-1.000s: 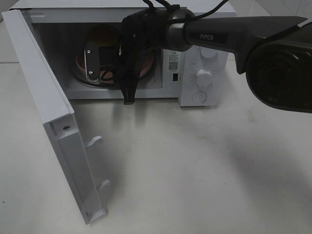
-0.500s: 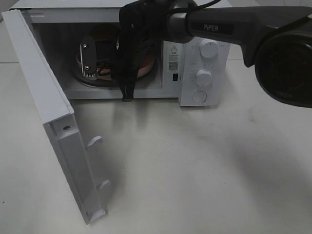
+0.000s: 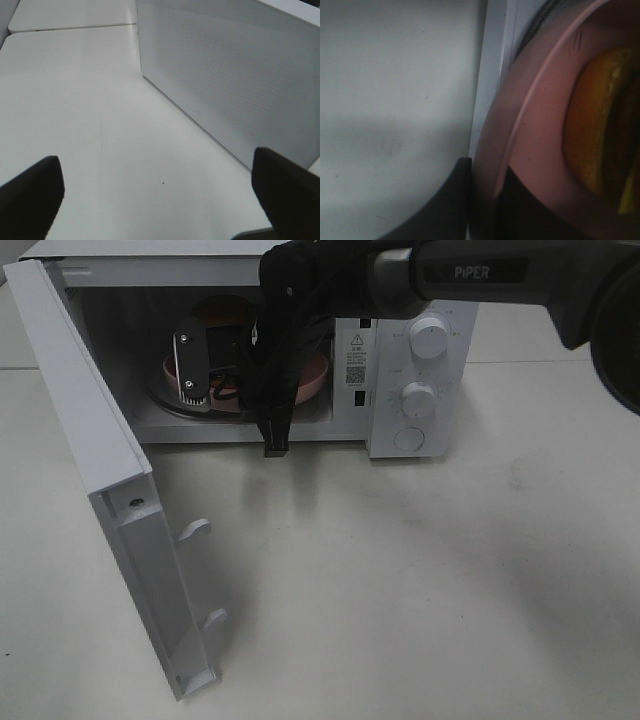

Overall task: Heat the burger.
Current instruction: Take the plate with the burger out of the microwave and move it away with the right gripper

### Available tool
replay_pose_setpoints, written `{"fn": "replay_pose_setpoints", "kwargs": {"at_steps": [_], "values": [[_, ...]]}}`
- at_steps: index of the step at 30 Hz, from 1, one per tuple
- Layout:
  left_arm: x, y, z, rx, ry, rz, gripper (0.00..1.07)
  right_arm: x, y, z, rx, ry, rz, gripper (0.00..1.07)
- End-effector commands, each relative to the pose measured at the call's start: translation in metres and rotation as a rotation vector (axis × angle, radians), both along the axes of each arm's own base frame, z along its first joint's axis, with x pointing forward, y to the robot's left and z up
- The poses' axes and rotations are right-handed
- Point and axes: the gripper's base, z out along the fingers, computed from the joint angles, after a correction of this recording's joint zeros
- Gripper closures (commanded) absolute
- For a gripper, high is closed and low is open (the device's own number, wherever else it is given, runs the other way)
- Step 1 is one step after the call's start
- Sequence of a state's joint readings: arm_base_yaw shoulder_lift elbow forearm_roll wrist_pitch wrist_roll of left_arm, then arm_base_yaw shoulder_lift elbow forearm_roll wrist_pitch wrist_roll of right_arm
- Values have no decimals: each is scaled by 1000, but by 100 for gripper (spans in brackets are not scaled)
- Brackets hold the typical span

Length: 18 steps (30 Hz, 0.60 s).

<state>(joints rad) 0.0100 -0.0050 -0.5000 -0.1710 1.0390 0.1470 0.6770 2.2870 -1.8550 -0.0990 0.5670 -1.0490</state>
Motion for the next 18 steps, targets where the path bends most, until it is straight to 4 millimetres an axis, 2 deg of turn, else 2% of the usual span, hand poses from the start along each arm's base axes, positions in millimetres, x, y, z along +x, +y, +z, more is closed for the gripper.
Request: {"fn": "replay_pose_setpoints", "kwargs": {"at_steps": [1,9,18], "values": [[-3,0,0,0,-29,4,10,-5,0,17,37,-79,43,107],[-3,0,0,0,-29,4,10,-18,-10,17,69,-141,78,107],[-3,0,0,0,-29,4,10,-37,-27,18,29,-196,176,107]]}}
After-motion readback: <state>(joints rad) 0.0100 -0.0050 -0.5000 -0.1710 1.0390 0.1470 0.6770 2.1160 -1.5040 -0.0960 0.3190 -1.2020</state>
